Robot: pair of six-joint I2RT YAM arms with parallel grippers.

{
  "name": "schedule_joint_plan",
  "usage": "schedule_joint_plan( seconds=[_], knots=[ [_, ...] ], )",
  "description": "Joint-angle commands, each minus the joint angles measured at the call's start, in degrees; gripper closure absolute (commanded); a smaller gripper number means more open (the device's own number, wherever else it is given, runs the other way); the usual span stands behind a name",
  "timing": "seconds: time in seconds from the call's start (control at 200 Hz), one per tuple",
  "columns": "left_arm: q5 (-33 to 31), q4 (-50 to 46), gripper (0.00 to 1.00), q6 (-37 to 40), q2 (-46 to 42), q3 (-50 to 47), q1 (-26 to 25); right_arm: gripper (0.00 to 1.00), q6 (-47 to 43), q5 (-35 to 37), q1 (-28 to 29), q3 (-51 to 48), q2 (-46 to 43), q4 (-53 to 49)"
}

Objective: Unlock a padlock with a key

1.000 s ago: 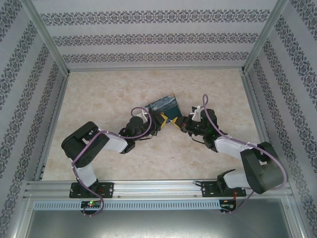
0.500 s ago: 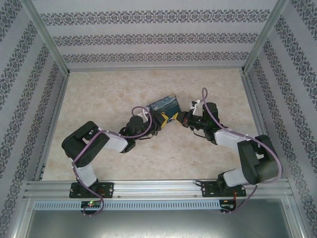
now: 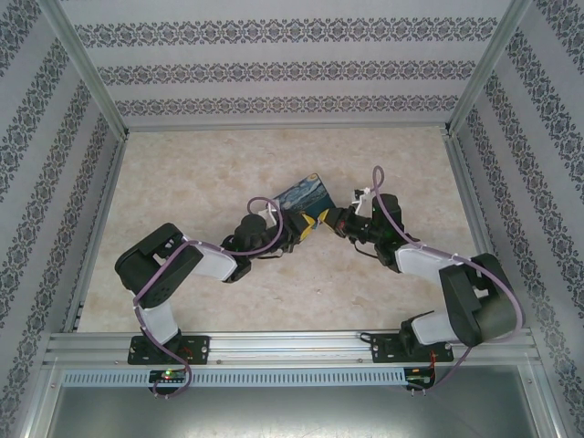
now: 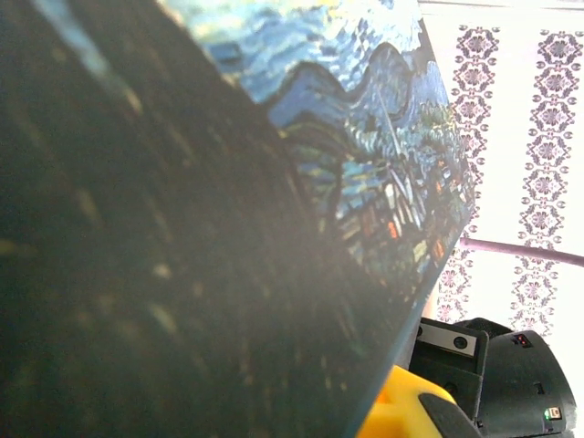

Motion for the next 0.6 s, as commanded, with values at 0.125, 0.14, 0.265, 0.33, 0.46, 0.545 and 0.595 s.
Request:
schedule_joint_plan(
  seconds=[0.125, 0.14, 0.265, 0.33, 0.46, 0.545, 0.595],
  knots=[
    [-0.7, 3.6, 1.00, 1.8, -1.1, 2.6, -0.9, 1.00, 2.8, 1.9, 1.2, -5.1, -5.1, -1.6],
    [-0.8, 2.9, 1.00, 2.2, -1.1, 2.6, -0.9, 1.00, 2.9, 2.1, 1.2, -5.4, -5.3, -1.6],
    [-1.2, -1.6, 1.00, 5.9, -0.4, 2.7, -0.7, 1.00, 3.5, 2.9, 0.1, -7.4, -6.5, -2.3],
    [-1.6, -3.6, 1.00, 8.0, 0.1, 2.8, -0.7, 1.00, 3.8, 3.0, -0.5, -9.5, -7.0, -2.6],
    [-2.2, -12.1, 1.00, 14.1, -0.2, 3.8, -0.6, 1.00, 4.3, 3.3, -1.0, -11.2, -8.4, -2.7],
    [-2.5, -18.1, 1.00, 18.9, -0.6, 4.7, -0.6, 1.00, 4.6, 3.6, -1.0, -11.8, -9.9, -3.1],
    [-2.7, -21.9, 1.00, 21.7, -0.9, 5.3, -0.6, 1.00, 4.8, 3.8, -1.0, -11.9, -10.7, -3.6]
  ],
)
